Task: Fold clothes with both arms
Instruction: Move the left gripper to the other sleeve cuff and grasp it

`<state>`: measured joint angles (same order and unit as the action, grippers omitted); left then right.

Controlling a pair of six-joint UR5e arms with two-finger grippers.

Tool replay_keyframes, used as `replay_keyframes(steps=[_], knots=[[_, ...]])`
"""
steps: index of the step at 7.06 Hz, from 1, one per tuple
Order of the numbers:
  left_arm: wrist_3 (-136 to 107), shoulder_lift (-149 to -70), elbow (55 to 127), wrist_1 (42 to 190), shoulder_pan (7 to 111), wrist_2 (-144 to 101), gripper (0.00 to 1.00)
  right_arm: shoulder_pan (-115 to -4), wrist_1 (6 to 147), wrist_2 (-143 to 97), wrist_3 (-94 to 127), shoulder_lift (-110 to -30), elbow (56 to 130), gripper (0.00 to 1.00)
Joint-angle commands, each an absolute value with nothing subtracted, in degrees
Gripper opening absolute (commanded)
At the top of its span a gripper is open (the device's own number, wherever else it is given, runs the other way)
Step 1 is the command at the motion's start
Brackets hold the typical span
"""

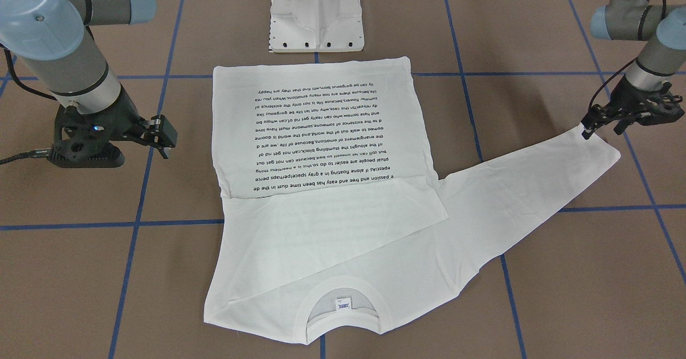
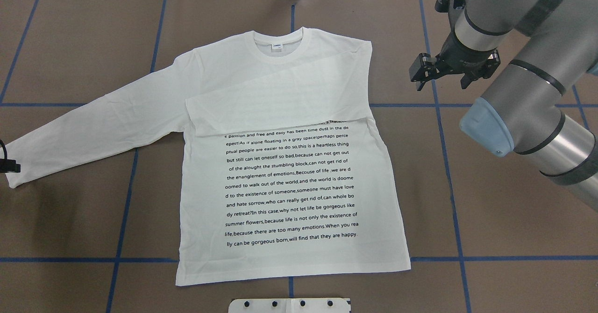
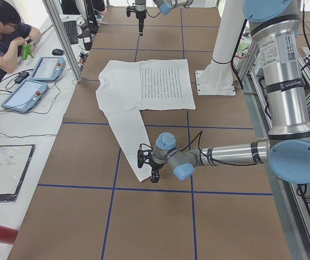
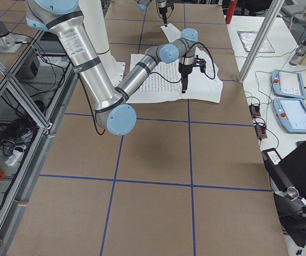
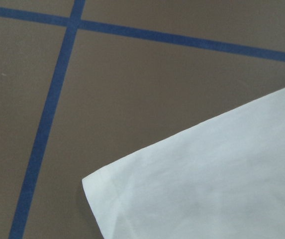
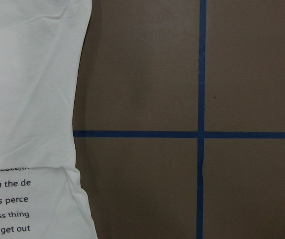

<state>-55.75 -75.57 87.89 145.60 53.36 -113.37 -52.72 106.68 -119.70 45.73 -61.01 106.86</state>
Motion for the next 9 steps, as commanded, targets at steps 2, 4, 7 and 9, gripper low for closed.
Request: replay_keyframes(steps=[2, 4, 7, 9], knots=[[-54.84, -75.93, 87.45, 145.46, 53.17, -113.47, 0.97, -52.65, 106.52, -119.79, 45.79, -60.74, 106.88, 1.00], [-54.76, -77.16, 86.32, 145.37, 53.17, -113.47, 0.96, -52.65, 106.52, -119.79, 45.79, -60.38, 106.88, 1.00], [-54.06, -78.67, 84.11, 145.63, 53.17, -113.55, 0.94, -52.56, 106.52, -119.79, 45.88, -60.29, 107.05, 1.00], [-50.46, -78.14, 84.02, 145.55, 53.26, -114.17, 0.92, -52.56, 106.61, -119.79, 45.88, -60.21, 107.31, 1.00]])
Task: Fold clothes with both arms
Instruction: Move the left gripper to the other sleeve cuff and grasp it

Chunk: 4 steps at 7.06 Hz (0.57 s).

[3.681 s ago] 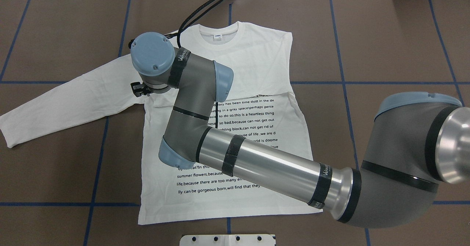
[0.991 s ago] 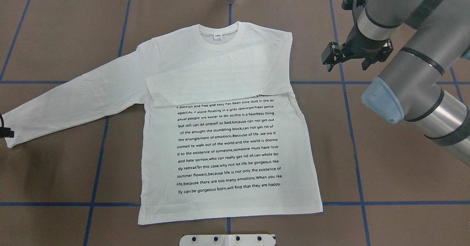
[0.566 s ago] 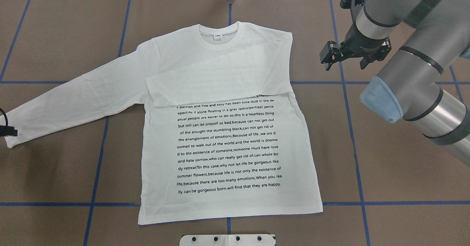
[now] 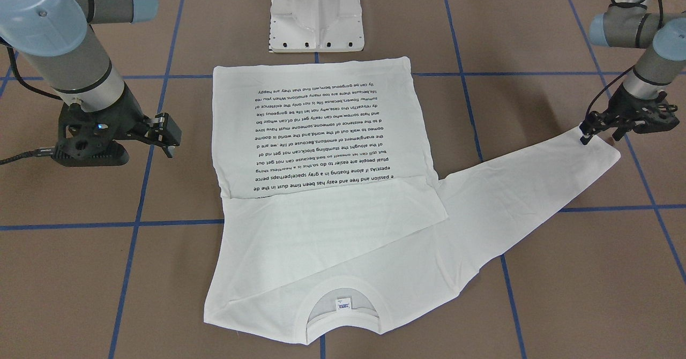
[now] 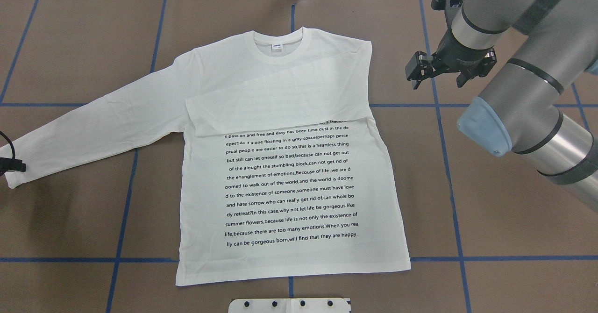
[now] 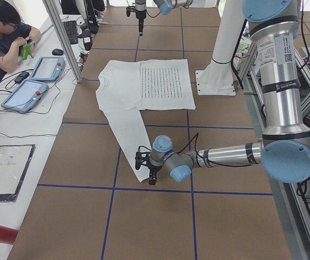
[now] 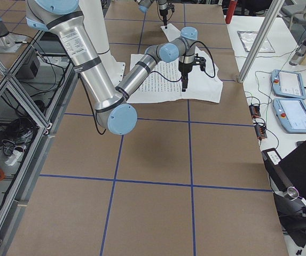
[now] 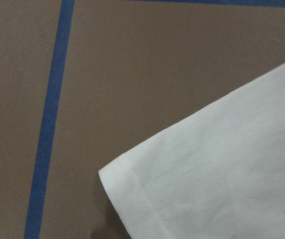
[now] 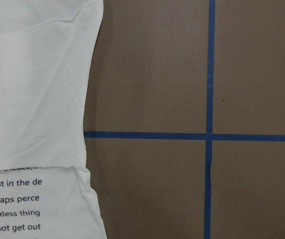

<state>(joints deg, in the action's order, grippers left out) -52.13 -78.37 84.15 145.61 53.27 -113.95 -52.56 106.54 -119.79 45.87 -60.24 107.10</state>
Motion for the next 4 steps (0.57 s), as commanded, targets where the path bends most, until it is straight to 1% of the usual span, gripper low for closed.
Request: replay_keyframes(steps=[1, 4], knots=[[-50.45, -78.13, 84.20, 145.55, 53.35, -114.69, 0.91, -52.56, 106.79, -119.71, 45.88, -60.29, 107.75, 1.00], [-50.45, -78.31, 84.55, 145.46, 53.53, -116.19, 0.89, -52.56, 106.96, -119.71, 45.88, -60.38, 107.75, 1.00]])
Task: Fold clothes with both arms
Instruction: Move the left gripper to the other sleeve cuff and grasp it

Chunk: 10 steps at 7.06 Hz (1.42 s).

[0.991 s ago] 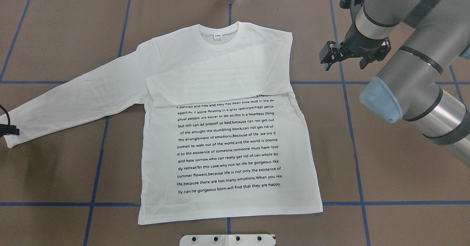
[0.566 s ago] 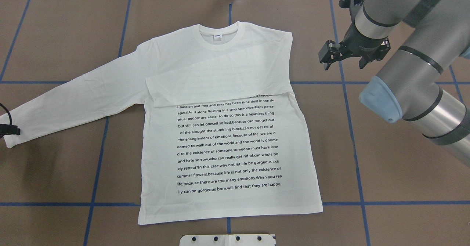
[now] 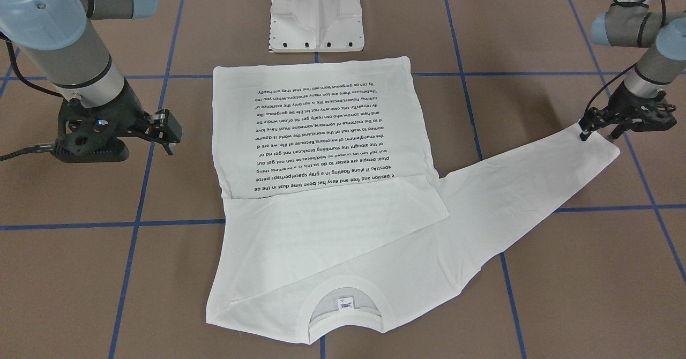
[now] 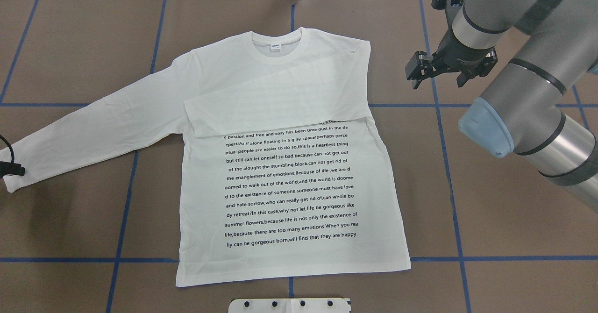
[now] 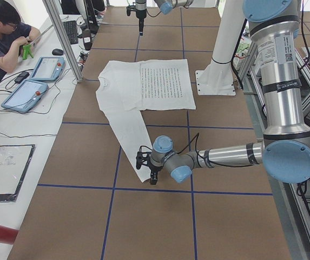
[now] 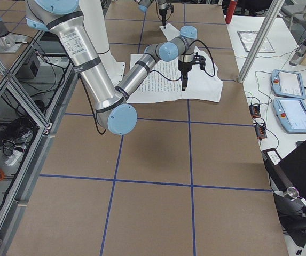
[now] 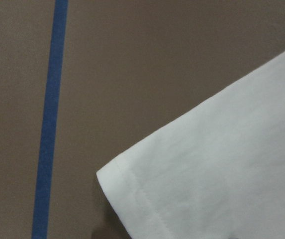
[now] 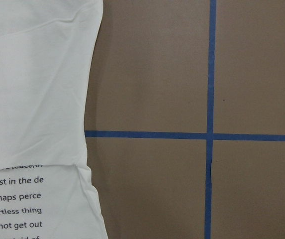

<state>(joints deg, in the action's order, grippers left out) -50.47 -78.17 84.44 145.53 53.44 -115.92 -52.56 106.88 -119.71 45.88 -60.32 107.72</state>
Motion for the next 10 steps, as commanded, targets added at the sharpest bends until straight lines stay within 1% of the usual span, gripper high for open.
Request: replay_keyframes(steps=[1, 2, 4, 9, 10], knots=[[-50.45, -78.40, 84.99, 145.46, 53.70, -116.80, 0.88, -52.56, 106.96, -119.71, 45.88, -60.47, 107.75, 1.00], [-50.45, -78.40, 85.16, 145.46, 53.79, -116.98, 0.87, -52.56, 106.88, -119.71, 45.88, -60.56, 107.67, 1.00], [-50.45, -78.22, 85.60, 145.46, 53.96, -116.90, 0.79, -52.56, 106.88, -119.71, 45.88, -60.64, 107.75, 1.00], [-50.54, -78.13, 85.34, 145.46, 53.88, -116.46, 0.77, -52.56, 106.88, -119.71, 45.88, -60.73, 107.75, 1.00], [-50.97, -78.13, 85.34, 145.37, 53.96, -116.37, 0.68, -52.56, 106.96, -119.71, 45.88, -60.73, 107.75, 1.00]])
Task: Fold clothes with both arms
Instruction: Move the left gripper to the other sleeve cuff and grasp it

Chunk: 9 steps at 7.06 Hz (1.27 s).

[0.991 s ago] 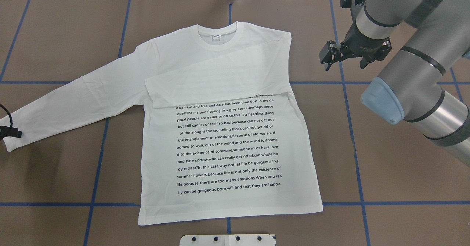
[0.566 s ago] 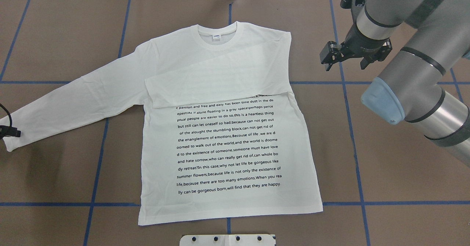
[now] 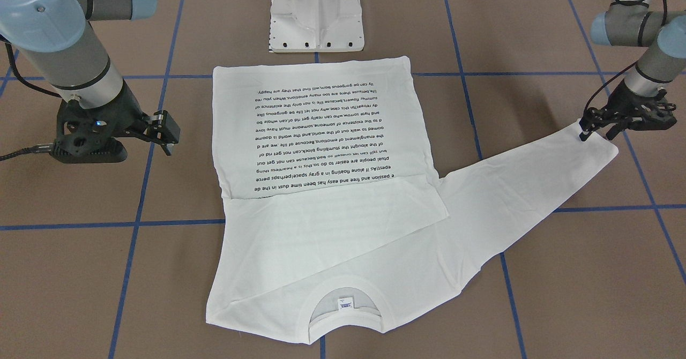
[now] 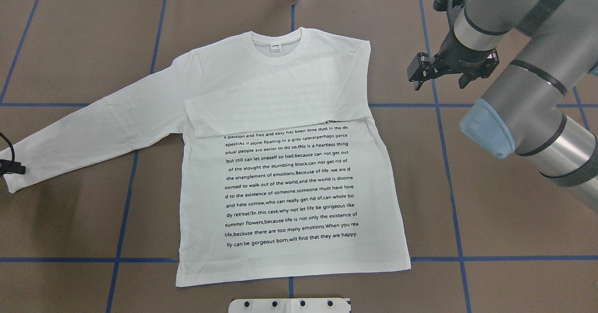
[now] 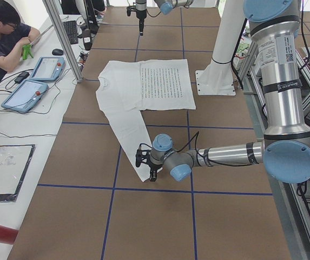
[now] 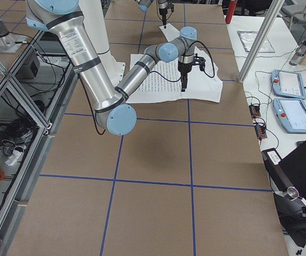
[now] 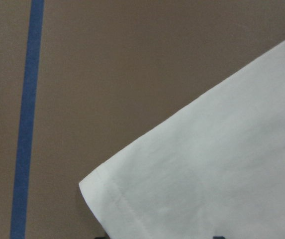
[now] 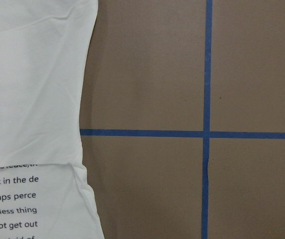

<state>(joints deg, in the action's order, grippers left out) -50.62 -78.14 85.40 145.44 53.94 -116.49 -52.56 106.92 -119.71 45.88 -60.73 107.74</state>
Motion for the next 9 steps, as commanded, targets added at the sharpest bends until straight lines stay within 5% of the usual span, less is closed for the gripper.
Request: replay_keyframes(steps=[1, 4, 8, 9], knots=[[-51.24, -78.05, 85.25, 145.28, 53.96, -116.28, 0.48, -52.56, 106.96, -119.71, 45.88, -60.56, 107.75, 1.00], [-51.42, -78.31, 87.17, 143.02, 55.01, -116.19, 0.00, -52.65, 106.96, -119.71, 45.88, -60.64, 107.93, 1.00], [-51.06, -80.49, 111.22, 113.80, 56.25, -116.37, 0.00, -52.73, 107.05, -119.71, 45.88, -61.08, 108.37, 1.00], [-51.24, -86.77, 113.01, 106.86, 56.34, -116.54, 0.00, -52.82, 107.14, -119.79, 45.88, -62.65, 108.98, 1.00]])
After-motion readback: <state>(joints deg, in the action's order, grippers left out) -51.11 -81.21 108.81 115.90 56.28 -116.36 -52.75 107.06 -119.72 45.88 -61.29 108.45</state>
